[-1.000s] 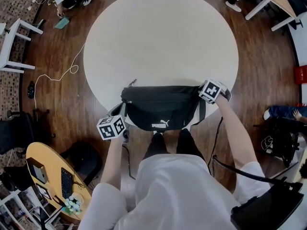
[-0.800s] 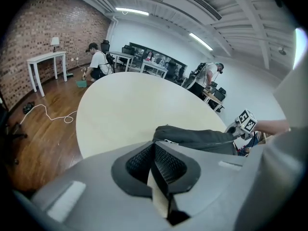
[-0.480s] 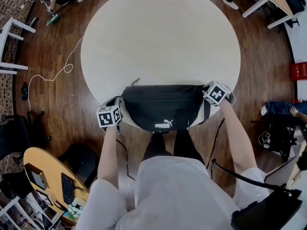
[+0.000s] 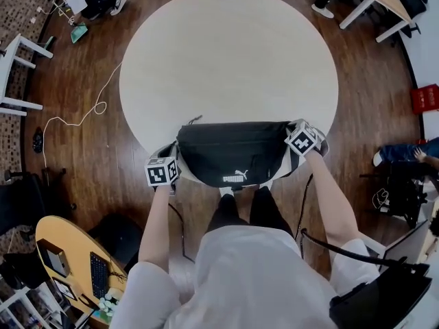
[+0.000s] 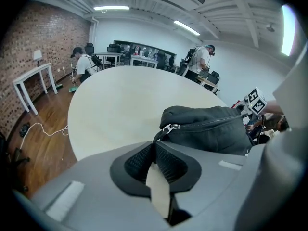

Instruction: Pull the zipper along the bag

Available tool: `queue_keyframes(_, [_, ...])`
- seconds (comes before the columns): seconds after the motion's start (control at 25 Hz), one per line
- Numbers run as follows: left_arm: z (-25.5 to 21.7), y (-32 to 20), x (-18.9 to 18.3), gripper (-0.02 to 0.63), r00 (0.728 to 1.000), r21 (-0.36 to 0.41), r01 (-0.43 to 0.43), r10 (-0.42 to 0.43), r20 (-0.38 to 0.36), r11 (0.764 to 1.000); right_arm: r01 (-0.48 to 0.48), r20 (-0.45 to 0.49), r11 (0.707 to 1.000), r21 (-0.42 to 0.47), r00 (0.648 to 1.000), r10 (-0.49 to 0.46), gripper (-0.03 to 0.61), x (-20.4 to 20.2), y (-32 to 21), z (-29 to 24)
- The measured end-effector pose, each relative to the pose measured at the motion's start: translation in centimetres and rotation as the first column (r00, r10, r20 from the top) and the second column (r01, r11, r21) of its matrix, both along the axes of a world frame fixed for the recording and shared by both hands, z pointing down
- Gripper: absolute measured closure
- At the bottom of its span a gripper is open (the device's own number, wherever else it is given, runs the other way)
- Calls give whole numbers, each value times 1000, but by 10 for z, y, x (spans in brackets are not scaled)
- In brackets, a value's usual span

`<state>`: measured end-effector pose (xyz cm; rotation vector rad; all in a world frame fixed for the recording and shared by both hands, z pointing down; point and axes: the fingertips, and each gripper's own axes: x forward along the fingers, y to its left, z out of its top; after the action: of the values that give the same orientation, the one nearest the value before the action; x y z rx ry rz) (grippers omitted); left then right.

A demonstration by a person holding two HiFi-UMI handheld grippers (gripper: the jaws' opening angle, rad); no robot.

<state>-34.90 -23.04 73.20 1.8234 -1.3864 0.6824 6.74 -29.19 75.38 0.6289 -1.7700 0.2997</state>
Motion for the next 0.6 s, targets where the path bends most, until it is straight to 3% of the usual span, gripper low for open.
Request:
queue_keyframes(0.12, [-19,4,-4,479,999,58,14,-11,-47,998,-42,5,996,76,999,42,583,4,0,-17])
queue_keyframes(0.28, [-48,17,-9,433,998,136,8,0,-59,991,-94,70,978,186,994,82,558,2,9,-55])
queue_keyframes(0.44, [-98,35,0,472,999,254,12,1,-52,967,-192,240,937,292,963,123,558,-9,37,-114])
queue_keyframes(0.6, [-167,72,35,597,999,399,-5,23,-41,917,-279,440,883,378,893,94,558,-27,87,-175])
